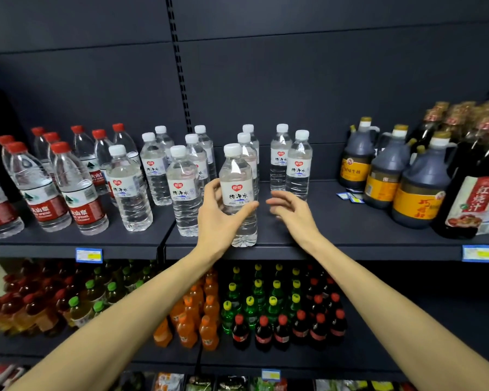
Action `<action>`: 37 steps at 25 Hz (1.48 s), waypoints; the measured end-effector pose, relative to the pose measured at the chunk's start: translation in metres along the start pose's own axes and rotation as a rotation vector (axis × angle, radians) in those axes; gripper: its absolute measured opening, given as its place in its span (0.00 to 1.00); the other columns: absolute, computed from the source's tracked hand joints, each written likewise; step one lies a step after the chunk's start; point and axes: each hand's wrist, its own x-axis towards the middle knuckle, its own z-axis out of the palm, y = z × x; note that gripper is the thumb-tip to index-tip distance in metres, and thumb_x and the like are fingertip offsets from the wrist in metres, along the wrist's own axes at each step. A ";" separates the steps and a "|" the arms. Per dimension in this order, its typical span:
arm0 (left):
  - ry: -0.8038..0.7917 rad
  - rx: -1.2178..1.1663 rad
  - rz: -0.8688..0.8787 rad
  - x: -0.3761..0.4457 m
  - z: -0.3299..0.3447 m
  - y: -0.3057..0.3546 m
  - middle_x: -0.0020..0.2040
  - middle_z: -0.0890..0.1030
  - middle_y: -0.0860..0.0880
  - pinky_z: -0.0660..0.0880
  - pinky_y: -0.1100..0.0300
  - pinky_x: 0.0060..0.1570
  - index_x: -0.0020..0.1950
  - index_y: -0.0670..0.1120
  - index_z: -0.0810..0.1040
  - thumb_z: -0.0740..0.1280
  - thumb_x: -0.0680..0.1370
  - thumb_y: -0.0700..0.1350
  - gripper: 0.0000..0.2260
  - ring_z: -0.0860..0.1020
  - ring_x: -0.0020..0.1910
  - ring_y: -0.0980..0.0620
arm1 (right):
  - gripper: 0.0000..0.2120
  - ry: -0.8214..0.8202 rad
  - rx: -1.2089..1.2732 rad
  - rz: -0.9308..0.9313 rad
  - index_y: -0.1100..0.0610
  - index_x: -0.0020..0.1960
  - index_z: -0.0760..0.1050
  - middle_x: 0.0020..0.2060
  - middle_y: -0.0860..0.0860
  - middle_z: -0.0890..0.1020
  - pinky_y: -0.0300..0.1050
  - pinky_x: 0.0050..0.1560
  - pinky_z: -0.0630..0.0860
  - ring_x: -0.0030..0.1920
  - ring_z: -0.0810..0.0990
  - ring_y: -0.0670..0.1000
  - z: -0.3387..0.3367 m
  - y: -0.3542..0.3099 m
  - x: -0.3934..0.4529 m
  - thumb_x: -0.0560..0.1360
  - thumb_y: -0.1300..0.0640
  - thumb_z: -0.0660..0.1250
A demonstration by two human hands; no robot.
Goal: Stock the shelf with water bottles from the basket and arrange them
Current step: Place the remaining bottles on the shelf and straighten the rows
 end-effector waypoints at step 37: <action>0.169 0.324 -0.050 -0.050 -0.152 -0.075 0.47 0.84 0.54 0.82 0.43 0.48 0.60 0.56 0.76 0.66 0.83 0.49 0.06 0.84 0.45 0.52 | 0.27 -0.153 0.005 -0.028 0.52 0.68 0.75 0.59 0.49 0.85 0.51 0.65 0.79 0.58 0.85 0.49 0.046 -0.005 -0.001 0.71 0.60 0.79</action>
